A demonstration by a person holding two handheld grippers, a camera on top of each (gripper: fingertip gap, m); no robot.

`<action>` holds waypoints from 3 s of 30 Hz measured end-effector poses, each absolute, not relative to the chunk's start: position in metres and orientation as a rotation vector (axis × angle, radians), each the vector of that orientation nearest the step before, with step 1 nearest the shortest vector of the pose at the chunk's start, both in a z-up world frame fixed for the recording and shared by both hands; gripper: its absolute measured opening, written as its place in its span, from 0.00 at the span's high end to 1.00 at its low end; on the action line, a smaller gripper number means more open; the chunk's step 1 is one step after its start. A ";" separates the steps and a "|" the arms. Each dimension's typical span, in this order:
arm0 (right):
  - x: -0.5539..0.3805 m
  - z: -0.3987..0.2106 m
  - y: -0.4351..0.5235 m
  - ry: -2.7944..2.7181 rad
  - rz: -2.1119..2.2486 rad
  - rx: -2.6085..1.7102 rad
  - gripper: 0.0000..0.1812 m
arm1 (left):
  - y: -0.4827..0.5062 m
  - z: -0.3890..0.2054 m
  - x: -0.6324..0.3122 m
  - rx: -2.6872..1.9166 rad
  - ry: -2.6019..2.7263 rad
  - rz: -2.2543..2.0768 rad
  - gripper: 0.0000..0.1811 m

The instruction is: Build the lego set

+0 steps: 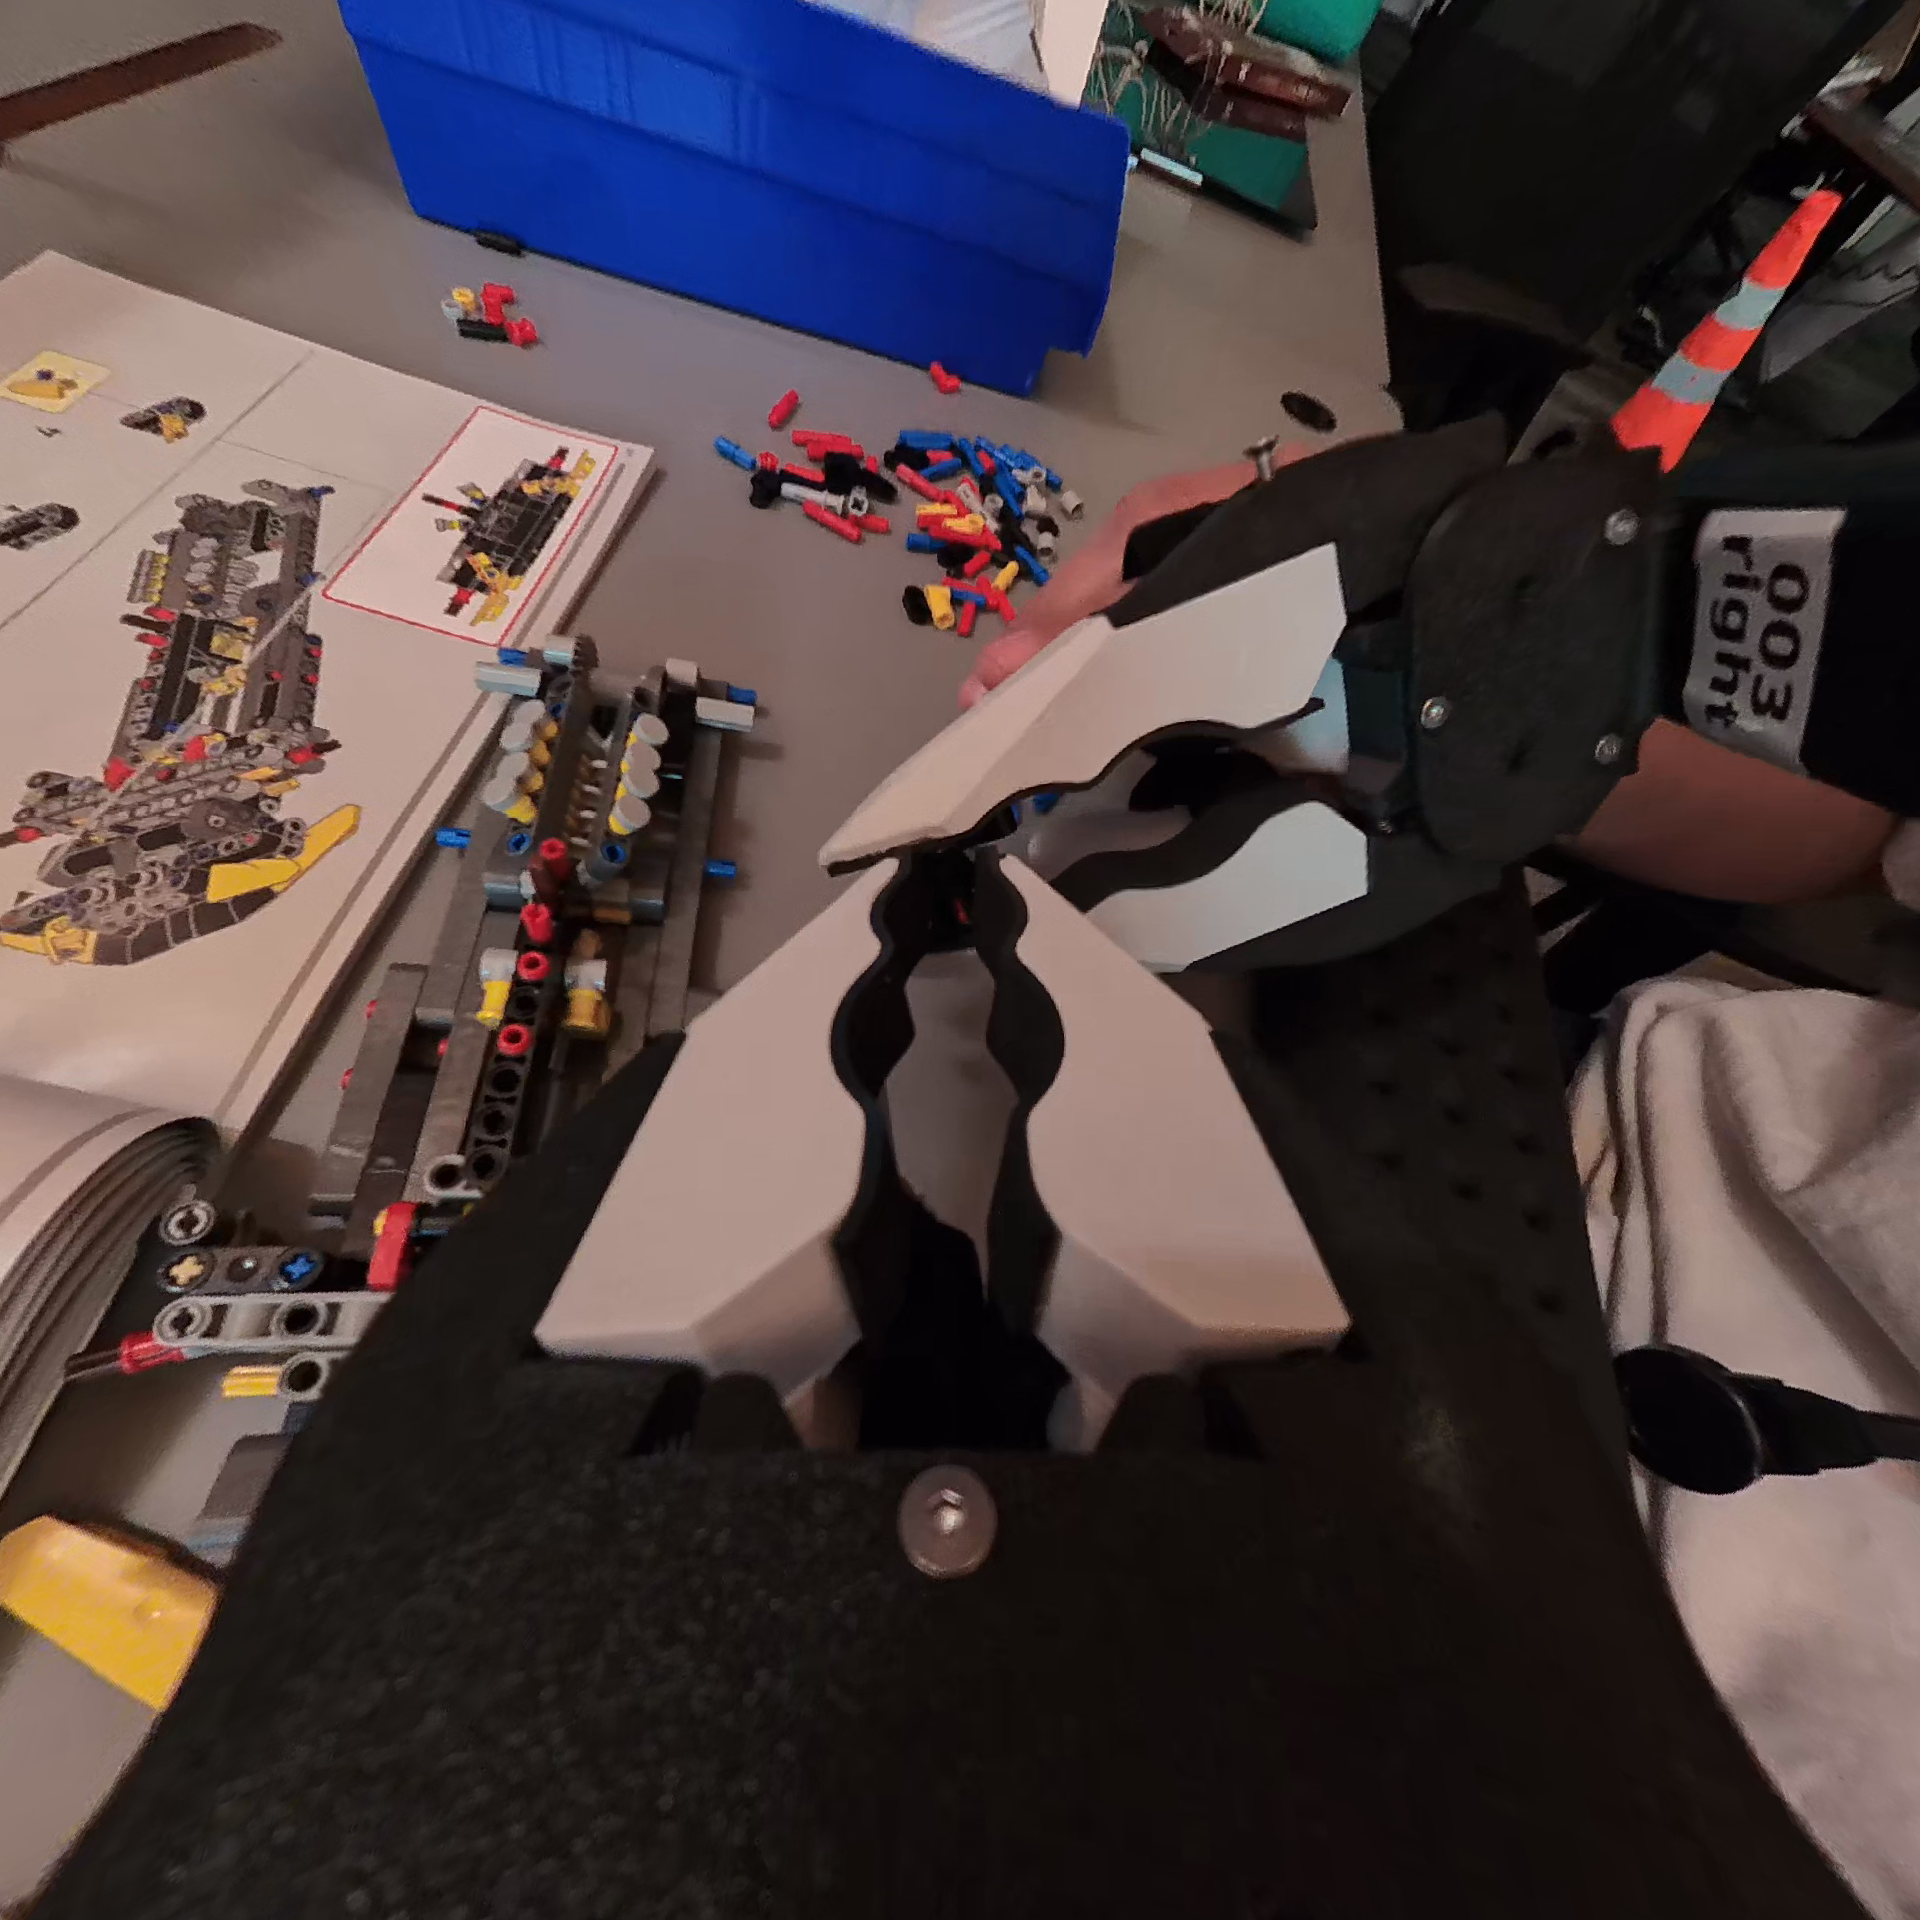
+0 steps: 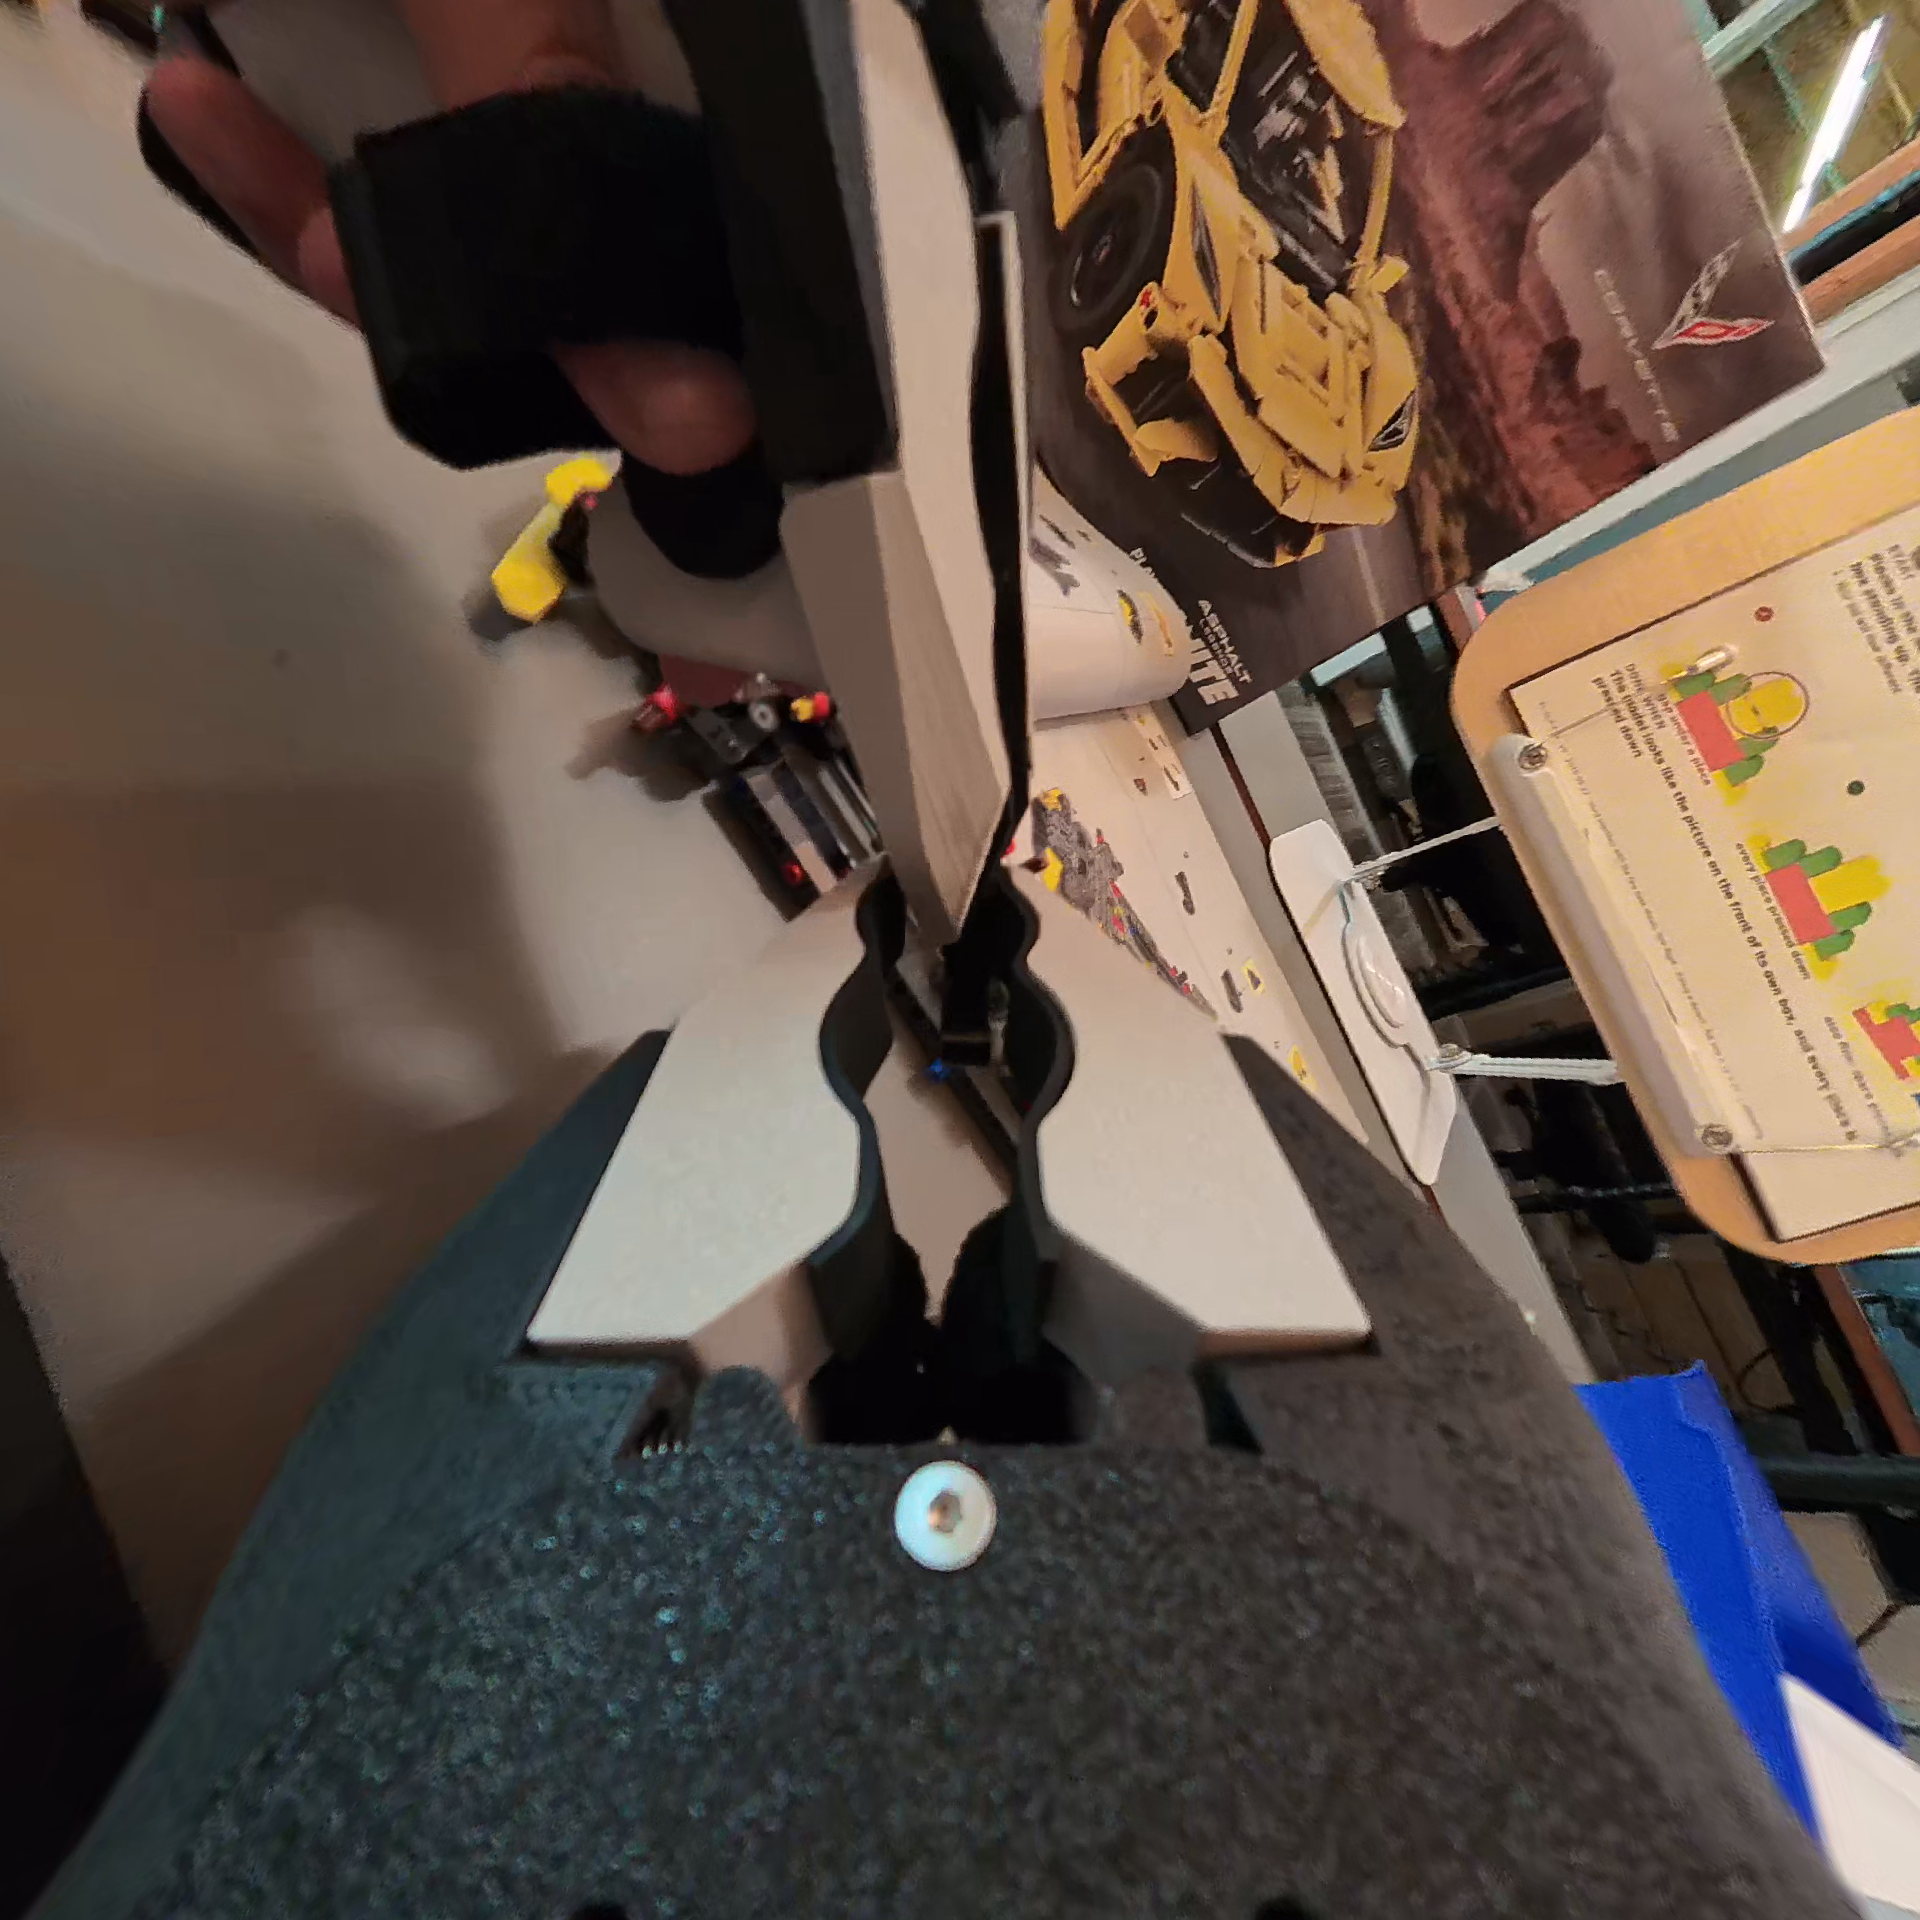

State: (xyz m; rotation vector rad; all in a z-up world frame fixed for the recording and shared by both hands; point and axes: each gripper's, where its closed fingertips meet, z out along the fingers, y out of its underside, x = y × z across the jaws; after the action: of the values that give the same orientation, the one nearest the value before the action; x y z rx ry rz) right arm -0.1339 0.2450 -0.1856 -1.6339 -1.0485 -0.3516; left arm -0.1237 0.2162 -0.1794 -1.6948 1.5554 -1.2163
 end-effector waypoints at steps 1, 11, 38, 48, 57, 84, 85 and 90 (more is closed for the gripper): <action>-0.135 -0.182 0.245 -1.002 -0.293 -1.649 0.91 | 0.217 -0.176 -0.124 -1.686 1.549 -1.231 0.96; -0.127 -0.145 0.236 -0.729 0.161 -1.576 0.83 | 0.229 -0.137 -0.128 -1.352 1.500 -1.128 0.96; -0.127 -0.111 0.219 -0.514 0.904 -1.501 0.92 | 0.216 -0.114 -0.130 -1.084 1.464 -1.069 0.96; -0.120 -0.138 0.237 -0.442 0.834 -1.669 0.92 | 0.235 -0.144 -0.125 -1.371 1.456 -1.157 0.96; -0.074 -0.143 0.261 -0.226 0.749 -1.661 0.82 | 0.249 -0.124 -0.141 -1.584 1.245 -1.797 0.96; -0.132 -0.143 0.213 -0.556 1.173 -1.692 0.94 | 0.212 -0.151 -0.135 -1.502 1.570 -1.552 0.97; -0.132 -0.147 0.215 -0.557 1.147 -1.715 0.95 | 0.211 -0.152 -0.135 -1.503 1.575 -1.552 0.97; -0.131 -0.155 0.218 -0.595 1.036 -1.742 0.88 | 0.207 -0.157 -0.135 -1.502 1.616 -1.529 0.97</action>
State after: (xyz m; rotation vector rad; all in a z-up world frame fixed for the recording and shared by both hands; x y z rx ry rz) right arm -0.1306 0.2176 -0.1551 -1.7422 -0.5951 1.0365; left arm -0.1354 0.2066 -0.1567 -1.5024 1.6162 -1.5295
